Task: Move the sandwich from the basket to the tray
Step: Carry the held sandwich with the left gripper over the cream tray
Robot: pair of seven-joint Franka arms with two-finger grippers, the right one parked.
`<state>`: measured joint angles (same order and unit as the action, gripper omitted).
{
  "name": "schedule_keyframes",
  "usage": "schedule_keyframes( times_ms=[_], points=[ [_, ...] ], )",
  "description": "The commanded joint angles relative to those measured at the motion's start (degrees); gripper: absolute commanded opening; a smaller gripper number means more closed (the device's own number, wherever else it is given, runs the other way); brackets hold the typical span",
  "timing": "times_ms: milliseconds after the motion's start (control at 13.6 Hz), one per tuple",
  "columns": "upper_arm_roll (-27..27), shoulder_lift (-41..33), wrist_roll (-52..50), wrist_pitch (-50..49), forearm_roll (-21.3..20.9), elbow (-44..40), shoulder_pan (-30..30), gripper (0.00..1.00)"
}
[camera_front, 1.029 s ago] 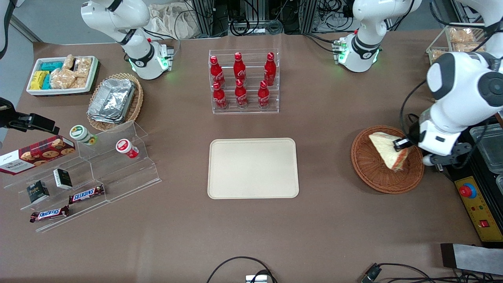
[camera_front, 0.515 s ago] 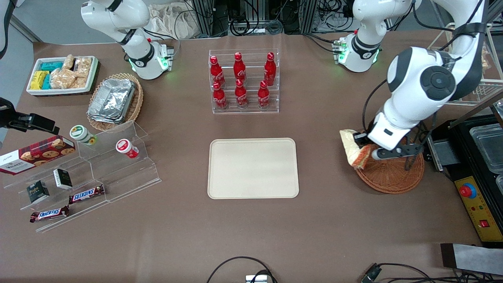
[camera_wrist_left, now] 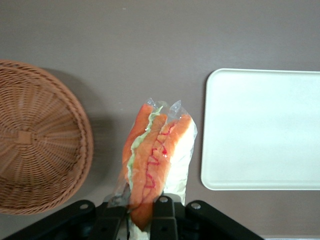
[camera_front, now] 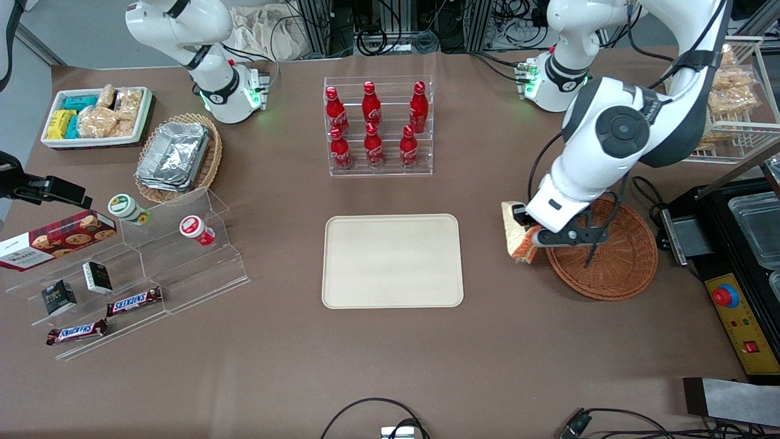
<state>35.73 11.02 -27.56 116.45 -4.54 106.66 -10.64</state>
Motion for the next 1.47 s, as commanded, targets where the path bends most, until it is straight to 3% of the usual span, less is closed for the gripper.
schedule_keyframes(
  times_ms=[0,441,1176,1397],
  points=[
    [3.7,5.5,-3.5,-0.7,-3.5,-5.0,0.0,0.1],
    [4.2,15.7,-15.8,-0.6,-13.4,-12.3,7.6,0.1],
    [3.7,25.5,-16.0,2.1,-14.7,-16.7,13.6,0.1],
    [3.7,27.6,-17.5,2.6,-17.3,-16.7,13.9,0.1]
  ],
)
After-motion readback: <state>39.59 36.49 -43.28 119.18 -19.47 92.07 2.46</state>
